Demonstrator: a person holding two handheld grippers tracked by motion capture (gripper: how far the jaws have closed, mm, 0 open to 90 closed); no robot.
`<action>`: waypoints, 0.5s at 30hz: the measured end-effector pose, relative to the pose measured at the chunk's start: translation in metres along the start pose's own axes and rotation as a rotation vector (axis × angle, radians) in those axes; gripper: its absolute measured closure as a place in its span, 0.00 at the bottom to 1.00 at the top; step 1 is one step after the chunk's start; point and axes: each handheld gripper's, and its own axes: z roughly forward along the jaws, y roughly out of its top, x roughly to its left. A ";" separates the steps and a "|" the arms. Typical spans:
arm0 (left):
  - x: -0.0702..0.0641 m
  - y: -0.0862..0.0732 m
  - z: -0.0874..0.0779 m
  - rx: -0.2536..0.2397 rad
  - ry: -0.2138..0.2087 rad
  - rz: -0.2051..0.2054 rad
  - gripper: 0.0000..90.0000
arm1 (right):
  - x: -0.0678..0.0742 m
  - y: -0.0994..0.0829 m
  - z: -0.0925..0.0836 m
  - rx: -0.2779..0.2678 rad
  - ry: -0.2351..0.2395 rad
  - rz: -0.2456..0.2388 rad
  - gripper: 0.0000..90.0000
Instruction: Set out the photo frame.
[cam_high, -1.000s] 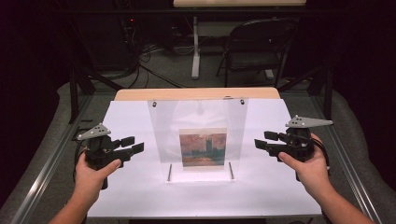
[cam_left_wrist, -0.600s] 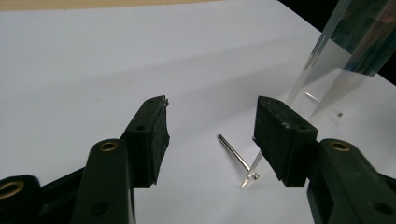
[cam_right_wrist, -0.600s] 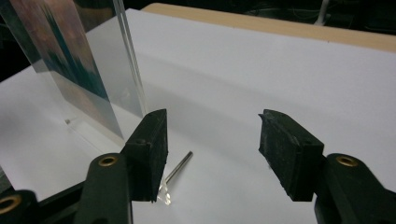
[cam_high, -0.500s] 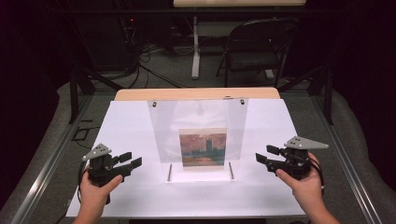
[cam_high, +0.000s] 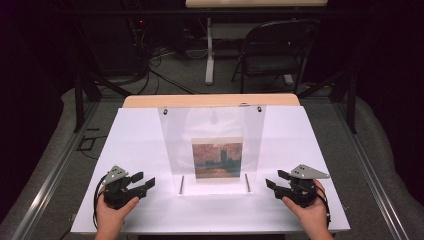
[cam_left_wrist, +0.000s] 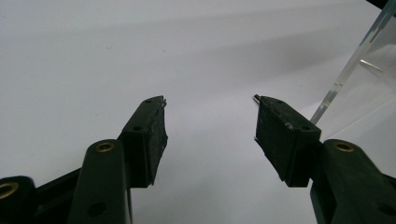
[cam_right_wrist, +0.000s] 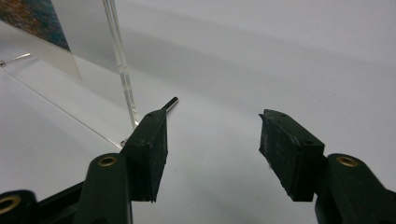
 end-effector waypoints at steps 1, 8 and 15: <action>0.000 -0.001 0.001 0.002 0.002 0.003 0.47 | -0.001 -0.001 0.000 0.000 0.006 0.008 0.46; 0.001 -0.007 0.002 0.011 0.014 0.010 0.47 | -0.002 -0.006 -0.001 -0.001 0.016 0.035 0.46; 0.003 -0.008 0.005 0.025 0.021 0.005 0.45 | -0.006 -0.009 0.003 0.022 0.027 0.053 0.46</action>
